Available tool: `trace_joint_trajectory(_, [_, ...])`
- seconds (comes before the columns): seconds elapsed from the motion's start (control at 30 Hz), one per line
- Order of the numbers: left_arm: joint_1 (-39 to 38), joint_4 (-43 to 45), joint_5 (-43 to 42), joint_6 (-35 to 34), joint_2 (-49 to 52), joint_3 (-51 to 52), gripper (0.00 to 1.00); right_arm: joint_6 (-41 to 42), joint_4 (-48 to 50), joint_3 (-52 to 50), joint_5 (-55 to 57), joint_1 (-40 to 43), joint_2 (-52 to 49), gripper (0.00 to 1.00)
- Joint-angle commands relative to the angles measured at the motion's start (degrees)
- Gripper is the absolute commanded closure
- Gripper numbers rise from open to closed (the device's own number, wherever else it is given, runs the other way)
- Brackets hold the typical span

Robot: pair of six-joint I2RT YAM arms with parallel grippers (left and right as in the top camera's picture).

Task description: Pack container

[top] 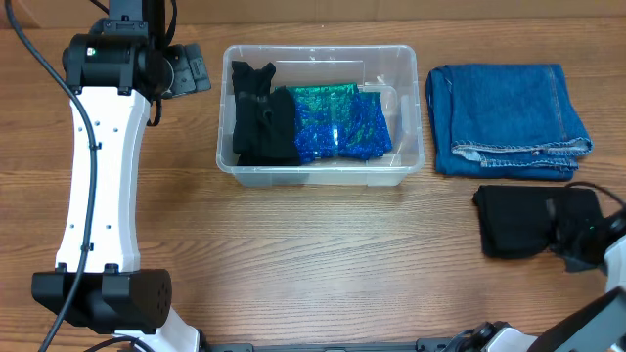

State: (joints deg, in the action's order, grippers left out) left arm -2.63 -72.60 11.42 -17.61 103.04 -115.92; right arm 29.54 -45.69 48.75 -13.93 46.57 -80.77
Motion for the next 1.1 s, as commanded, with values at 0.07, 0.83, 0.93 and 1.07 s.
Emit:
trace_joint_trajectory(0.07, [-0.3, 0.2, 0.7, 0.9, 0.7, -0.7, 0.00, -5.7, -8.4, 15.5, -4.9, -1.6, 10.4, 0.96])
trace_joint_trajectory(0.83, [-0.3, 0.2, 0.7, 0.9, 0.7, -0.7, 0.00, 41.9, 32.0, 19.8, 39.3, -77.8, 6.0, 0.96])
trace_joint_trajectory(0.93, [-0.3, 0.2, 0.7, 0.9, 0.7, -0.7, 0.00, 49.8, 37.4, 19.8, 40.9, -80.9, -2.0, 0.96])
trace_joint_trajectory(1.07, [-0.3, 0.2, 0.7, 0.9, 0.7, -0.7, 0.00, 62.7, 38.8, 19.8, 40.9, -81.4, -9.1, 0.96])
